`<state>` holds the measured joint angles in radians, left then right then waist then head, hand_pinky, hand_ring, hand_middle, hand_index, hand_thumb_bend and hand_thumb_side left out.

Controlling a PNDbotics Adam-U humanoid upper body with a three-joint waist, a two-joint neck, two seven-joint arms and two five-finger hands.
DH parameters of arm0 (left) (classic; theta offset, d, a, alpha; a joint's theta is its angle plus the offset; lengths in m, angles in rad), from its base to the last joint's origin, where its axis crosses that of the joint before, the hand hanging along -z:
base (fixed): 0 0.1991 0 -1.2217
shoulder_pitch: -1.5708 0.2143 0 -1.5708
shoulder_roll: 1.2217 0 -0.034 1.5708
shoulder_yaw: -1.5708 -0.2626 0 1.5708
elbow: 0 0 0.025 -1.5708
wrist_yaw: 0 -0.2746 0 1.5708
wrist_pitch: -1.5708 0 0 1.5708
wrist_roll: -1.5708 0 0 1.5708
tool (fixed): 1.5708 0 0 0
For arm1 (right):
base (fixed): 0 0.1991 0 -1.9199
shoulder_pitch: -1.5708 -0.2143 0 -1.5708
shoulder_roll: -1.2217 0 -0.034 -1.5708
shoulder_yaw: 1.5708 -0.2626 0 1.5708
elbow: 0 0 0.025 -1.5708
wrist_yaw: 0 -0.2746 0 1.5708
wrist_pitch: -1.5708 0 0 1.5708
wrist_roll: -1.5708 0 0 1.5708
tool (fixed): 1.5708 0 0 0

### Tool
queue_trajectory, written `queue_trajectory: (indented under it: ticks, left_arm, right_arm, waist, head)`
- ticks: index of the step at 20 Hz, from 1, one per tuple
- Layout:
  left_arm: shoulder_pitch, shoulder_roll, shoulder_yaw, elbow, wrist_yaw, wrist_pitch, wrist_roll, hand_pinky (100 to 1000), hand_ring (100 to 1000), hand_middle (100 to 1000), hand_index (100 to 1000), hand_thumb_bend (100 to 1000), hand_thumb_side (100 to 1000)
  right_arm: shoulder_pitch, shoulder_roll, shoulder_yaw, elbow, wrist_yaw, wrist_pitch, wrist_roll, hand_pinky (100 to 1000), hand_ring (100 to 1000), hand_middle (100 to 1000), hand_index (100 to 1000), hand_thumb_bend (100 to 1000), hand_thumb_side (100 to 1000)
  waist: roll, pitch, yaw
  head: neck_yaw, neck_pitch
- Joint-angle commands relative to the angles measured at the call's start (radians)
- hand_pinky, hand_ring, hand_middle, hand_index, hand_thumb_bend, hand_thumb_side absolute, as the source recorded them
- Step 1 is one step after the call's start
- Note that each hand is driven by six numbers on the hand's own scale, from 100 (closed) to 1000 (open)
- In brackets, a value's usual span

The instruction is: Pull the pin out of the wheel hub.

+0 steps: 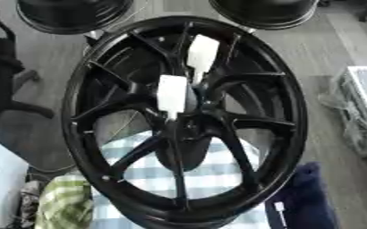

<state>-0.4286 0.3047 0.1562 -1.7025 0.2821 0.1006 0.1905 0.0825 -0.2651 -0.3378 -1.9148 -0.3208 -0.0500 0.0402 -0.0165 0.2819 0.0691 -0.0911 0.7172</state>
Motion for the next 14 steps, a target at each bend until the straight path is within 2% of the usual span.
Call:
queue_trajectory:
  ticks: [1, 14]
  left_arm:
    - [0.010, -0.012, 0.004, -0.031, 0.002, 0.005, 0.003, 731, 750, 651, 721, 100, 837]
    - [0.061, -0.046, 0.017, -0.051, -0.048, -0.025, -0.052, 734, 758, 661, 737, 100, 828]
  right_arm:
    - [-0.007, -0.014, -0.002, -0.018, -0.005, -0.001, 0.006, 993, 769, 722, 884, 100, 668]
    - [-0.012, -0.016, 0.000, -0.014, -0.004, 0.005, 0.014, 991, 768, 721, 883, 100, 669]
  waist:
    - [0.000, -0.010, 0.000]
    - [0.007, -0.014, 0.006]
  head:
    - [0.004, -0.013]
    - [0.004, 0.017]
